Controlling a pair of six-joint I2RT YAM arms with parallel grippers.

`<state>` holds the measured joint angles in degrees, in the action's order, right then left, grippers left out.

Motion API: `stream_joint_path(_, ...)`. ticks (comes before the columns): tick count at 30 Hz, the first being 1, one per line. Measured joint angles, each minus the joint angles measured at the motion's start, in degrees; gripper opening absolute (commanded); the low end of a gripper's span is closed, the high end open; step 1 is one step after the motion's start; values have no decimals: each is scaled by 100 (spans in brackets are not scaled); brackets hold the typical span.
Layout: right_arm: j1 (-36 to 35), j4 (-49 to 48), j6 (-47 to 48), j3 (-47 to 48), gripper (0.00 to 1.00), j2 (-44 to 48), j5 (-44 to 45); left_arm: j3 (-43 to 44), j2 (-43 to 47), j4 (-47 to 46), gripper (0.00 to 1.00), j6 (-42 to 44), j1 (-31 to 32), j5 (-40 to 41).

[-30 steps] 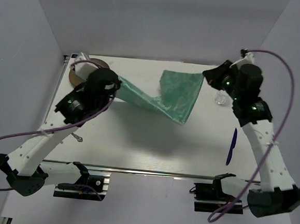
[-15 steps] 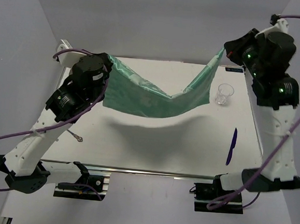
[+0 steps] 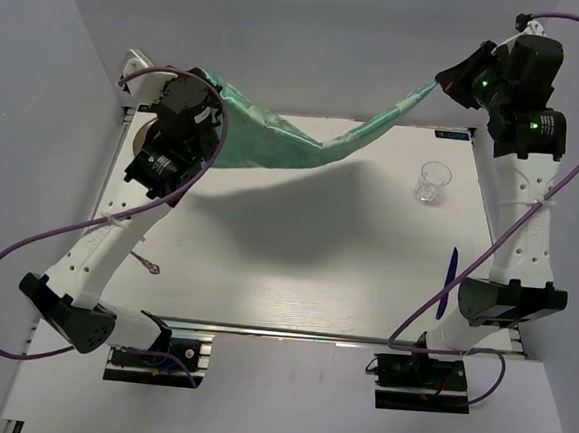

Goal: Set the dinner table for one person

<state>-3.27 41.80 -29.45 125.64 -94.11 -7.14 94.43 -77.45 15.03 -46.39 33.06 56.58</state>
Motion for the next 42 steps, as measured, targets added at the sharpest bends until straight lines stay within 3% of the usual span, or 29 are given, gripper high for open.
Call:
stream_joint_path(3,153,-538,50,-662,0,291,-306,-1062,291,-863,0,55,-151,-205)
stream_joint_path(7,245,-1427,33,-3200,0,1502,-623,-3032,960,-1414,0,-234,-188,-452)
stream_joint_path(8,245,-1576,-11,-3936,5,1862,-719,-3510,1093,-1436,0,-398,-188,-533)
stream_joint_path(10,245,-1906,-116,-5324,40,2479,-870,-4419,1333,-1287,4,-787,-186,-743)
stream_joint_path(11,243,-2015,-153,-6024,80,2809,-946,-4822,1432,-1235,18,-984,-168,-925)
stream_joint_path(12,240,-2059,-245,-6548,89,3060,-977,-5178,1545,-1165,34,-1091,-162,-1110)
stream_joint_path(13,236,-2144,-267,-7093,89,3359,-990,-5624,1759,-1121,58,-1246,-149,-1397)
stream_joint_path(14,236,-2179,-323,-7556,89,3674,-999,-6037,2011,-1010,97,-1357,-136,-1628)
stream_joint_path(16,234,-2173,-393,-8196,89,4315,-1071,-6791,2621,-691,98,-1720,-87,-2131)
stream_joint_path(19,192,-2352,-363,-8338,89,4627,-1252,-7281,3331,90,98,-2173,-76,-2457)
stream_joint_path(23,15,-2719,-149,-8133,89,3783,-1244,-6889,3034,885,98,-2264,-138,-2424)
stream_joint_path(26,-234,-2693,44,-7591,89,2417,-920,-5910,1786,1108,98,-2079,-190,-2402)
stream_joint_path(31,-688,-2135,326,-6105,89,262,42,-3049,-1163,1930,98,-1757,-199,-2597)
stream_joint_path(35,-903,-1801,496,-5257,89,-699,702,-1073,-3108,2708,98,-1600,-199,-2776)
stream_joint_path(39,-997,-1558,579,-4846,89,-1325,1082,-240,-4166,3504,98,-1558,-197,-2865)
stream_joint_path(42,-1029,-1445,560,-4951,89,-1429,1261,-81,-4507,3849,98,-1556,-205,-2876)
